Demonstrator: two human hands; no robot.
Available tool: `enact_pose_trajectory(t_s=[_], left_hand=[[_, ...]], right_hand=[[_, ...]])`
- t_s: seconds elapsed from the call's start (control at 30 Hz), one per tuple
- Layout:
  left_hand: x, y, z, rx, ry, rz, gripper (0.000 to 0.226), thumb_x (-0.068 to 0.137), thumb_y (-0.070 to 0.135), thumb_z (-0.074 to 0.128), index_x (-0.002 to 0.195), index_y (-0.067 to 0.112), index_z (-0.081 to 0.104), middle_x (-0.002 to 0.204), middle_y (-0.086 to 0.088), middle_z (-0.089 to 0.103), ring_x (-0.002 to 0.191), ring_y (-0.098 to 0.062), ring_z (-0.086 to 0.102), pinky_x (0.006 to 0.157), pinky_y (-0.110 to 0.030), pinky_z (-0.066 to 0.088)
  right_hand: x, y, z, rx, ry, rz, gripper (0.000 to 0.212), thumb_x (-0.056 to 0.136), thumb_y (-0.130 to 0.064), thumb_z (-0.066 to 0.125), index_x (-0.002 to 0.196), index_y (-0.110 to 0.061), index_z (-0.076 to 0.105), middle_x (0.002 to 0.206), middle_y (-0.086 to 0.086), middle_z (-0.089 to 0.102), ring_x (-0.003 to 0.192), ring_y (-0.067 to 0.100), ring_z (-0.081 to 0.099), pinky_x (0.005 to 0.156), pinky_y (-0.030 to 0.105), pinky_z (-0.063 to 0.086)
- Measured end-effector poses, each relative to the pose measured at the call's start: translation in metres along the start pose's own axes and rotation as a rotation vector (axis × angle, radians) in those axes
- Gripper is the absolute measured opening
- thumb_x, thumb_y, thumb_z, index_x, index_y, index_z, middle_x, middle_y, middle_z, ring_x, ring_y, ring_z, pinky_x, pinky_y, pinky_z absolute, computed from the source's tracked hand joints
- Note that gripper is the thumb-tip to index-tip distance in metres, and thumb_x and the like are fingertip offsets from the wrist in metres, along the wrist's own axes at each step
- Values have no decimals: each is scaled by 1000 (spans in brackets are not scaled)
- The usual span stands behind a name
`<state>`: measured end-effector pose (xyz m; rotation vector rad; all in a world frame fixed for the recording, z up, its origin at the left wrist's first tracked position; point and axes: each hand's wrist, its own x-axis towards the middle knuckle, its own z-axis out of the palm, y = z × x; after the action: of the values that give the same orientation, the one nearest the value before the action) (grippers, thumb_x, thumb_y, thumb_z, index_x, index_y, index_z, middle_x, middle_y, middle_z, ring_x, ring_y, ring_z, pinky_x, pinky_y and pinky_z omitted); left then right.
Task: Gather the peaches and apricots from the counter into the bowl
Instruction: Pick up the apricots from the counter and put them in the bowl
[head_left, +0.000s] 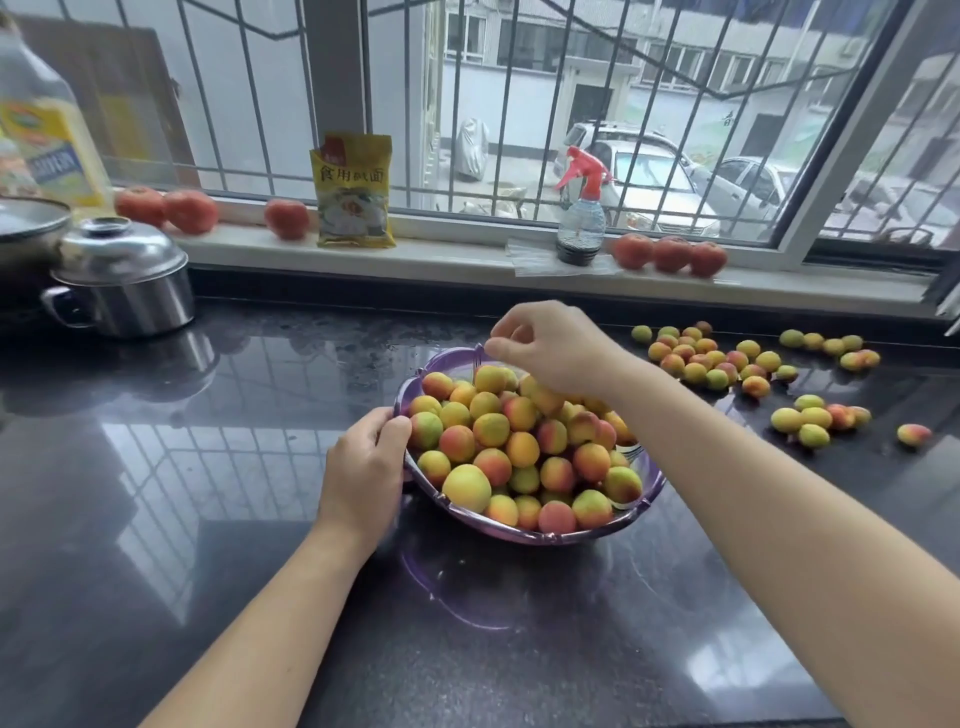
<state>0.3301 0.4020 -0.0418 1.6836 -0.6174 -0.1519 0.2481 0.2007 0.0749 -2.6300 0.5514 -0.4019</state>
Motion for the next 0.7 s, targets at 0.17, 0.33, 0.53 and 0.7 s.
enact_pose_trajectory(t_s=[0.17, 0.33, 0.53, 0.7], left_hand=[[1, -1, 1, -8, 3, -29, 35, 87, 43, 43, 87, 21, 70, 84, 2, 73, 82, -15, 65, 68, -31, 49], [1, 0, 2, -18, -2, -39, 38, 87, 43, 41, 87, 18, 69, 88, -3, 72, 88, -24, 64, 75, -42, 50], [-4, 4, 3, -12, 5, -39, 36, 87, 43, 40, 83, 16, 64, 85, -1, 67, 81, -17, 58, 72, -38, 45], [-4, 4, 3, 4, 7, -29, 35, 87, 42, 40, 82, 16, 63, 83, 2, 66, 73, -4, 57, 71, -34, 45]], right_hand=[[-44, 66, -12, 235, 631, 123, 16, 97, -19, 60, 101, -18, 75, 91, -8, 71, 87, 7, 64, 77, 16, 47], [-107, 171, 10, -82, 668, 441, 24, 91, -4, 57, 109, -6, 72, 112, 17, 65, 109, 36, 56, 92, 36, 42], [-141, 227, -8, -362, 568, 653, 37, 94, -8, 54, 130, -8, 63, 142, 21, 44, 125, 43, 37, 110, 46, 32], [-139, 244, -20, -349, 488, 785, 44, 97, -12, 45, 141, -6, 49, 156, 22, 28, 135, 46, 32, 115, 49, 30]])
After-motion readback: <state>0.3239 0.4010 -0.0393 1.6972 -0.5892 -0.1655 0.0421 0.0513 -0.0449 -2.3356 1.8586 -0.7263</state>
